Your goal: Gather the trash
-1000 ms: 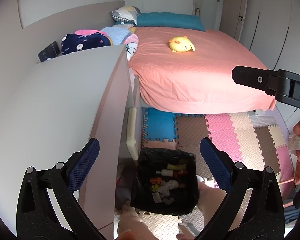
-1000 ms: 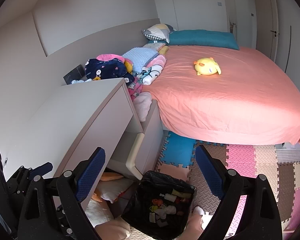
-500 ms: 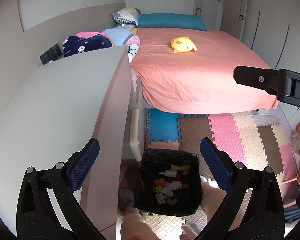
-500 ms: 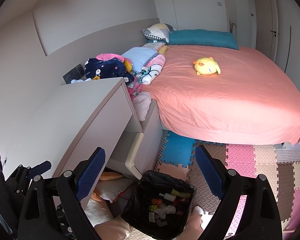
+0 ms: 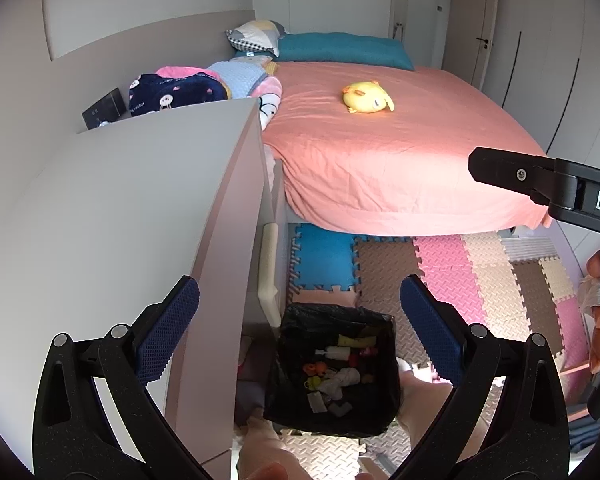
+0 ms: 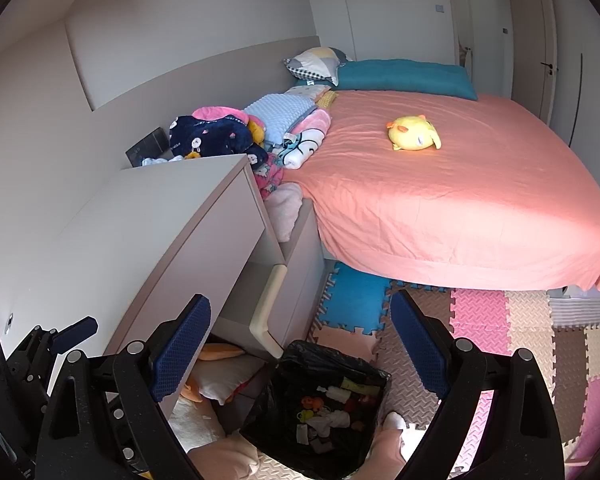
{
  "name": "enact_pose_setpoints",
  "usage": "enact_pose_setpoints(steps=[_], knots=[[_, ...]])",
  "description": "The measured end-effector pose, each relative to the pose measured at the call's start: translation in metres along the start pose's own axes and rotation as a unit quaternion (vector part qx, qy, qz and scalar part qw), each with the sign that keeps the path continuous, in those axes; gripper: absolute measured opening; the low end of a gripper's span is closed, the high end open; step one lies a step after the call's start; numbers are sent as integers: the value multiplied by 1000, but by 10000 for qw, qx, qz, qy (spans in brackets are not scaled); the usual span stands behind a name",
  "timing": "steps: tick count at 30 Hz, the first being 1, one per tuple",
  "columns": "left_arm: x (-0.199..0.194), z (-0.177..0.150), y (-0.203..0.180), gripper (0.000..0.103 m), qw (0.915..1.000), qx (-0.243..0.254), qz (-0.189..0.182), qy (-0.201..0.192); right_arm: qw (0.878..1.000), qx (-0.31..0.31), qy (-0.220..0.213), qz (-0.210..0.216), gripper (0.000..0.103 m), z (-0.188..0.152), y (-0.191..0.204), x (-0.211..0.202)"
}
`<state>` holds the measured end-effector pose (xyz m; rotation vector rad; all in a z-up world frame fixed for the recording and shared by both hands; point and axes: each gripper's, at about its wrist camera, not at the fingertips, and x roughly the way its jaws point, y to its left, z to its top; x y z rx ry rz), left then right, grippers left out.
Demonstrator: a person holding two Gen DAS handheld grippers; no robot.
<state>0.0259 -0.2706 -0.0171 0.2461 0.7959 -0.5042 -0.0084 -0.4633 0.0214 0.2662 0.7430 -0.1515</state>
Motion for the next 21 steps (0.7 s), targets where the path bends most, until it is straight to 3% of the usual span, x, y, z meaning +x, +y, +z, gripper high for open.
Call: enact_pose_setpoints(steps=[8,21], knots=[[2,1,0,97,9999,34,141,85,10000,4,3,-8,91,0,0,0],[-1,0,1,97,10000,-27,-41,28,10000,4,-6,-12,91,-1,0,0]])
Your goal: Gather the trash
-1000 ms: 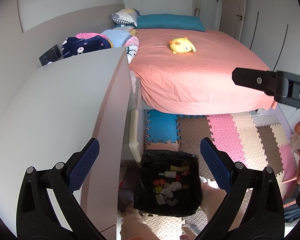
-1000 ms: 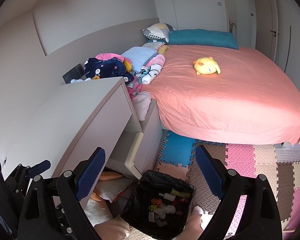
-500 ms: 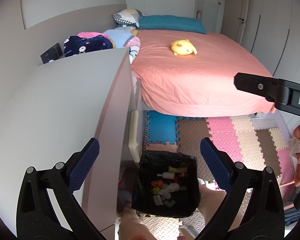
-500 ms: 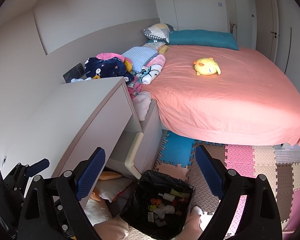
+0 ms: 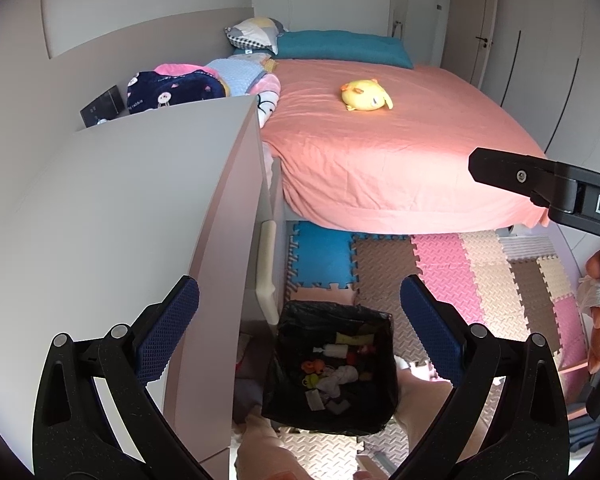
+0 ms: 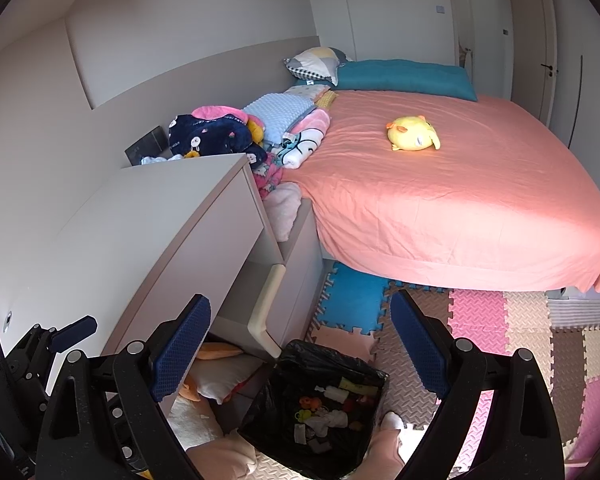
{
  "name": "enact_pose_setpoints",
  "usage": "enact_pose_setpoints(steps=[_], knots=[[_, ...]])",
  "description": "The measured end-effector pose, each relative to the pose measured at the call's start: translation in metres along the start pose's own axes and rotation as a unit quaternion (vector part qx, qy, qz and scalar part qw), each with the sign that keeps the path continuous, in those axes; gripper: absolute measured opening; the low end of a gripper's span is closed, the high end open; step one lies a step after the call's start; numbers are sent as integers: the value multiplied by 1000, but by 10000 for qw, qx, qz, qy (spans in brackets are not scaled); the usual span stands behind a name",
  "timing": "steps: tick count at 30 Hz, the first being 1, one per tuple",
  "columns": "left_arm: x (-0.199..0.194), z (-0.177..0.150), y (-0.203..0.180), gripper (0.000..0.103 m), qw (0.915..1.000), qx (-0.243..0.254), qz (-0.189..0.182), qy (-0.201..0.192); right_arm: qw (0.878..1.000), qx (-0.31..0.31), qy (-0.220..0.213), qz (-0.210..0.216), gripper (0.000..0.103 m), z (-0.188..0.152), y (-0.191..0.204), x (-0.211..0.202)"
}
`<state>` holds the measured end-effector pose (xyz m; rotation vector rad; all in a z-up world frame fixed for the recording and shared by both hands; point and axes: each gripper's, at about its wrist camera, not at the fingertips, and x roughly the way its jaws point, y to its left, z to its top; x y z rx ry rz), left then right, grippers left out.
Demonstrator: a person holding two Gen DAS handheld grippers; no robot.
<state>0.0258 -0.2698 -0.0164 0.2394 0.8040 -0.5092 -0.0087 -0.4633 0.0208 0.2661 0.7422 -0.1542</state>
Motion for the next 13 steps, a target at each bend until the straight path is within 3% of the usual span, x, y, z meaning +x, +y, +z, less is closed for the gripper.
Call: enact_pose_setpoints(steps=[13], knots=[[-6,0,2,97,9998,-76,-69,-194,10000,1,-9,-4,91,-1,-2,0]])
